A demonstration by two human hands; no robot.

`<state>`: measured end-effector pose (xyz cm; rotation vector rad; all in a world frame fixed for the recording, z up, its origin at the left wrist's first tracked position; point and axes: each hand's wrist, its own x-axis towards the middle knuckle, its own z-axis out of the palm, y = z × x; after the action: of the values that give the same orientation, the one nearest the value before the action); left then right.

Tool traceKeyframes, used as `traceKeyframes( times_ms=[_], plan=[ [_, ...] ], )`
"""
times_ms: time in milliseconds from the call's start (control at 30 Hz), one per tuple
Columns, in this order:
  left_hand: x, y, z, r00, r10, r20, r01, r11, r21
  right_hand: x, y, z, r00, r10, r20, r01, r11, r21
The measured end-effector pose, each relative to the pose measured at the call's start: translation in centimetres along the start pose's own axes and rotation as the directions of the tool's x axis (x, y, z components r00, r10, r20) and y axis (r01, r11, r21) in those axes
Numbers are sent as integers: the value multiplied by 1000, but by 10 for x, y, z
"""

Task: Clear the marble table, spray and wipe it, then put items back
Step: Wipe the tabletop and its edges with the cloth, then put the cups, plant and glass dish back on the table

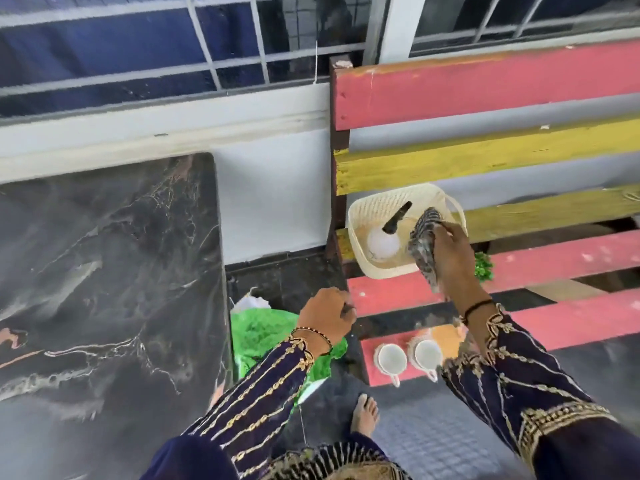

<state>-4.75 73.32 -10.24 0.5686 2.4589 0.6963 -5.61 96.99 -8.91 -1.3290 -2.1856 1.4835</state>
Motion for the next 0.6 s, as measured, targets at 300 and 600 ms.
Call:
traceKeyframes(
  times_ms=[300, 600],
  plan=[
    [14, 20, 65, 993, -98, 62, 99, 995, -16, 55, 38, -17, 981, -43, 189, 69, 988, -135],
    [17, 28, 129, 950, -211, 231, 177, 971, 158, -6, 146, -48, 878, 12, 478, 187, 911, -367]
  ],
)
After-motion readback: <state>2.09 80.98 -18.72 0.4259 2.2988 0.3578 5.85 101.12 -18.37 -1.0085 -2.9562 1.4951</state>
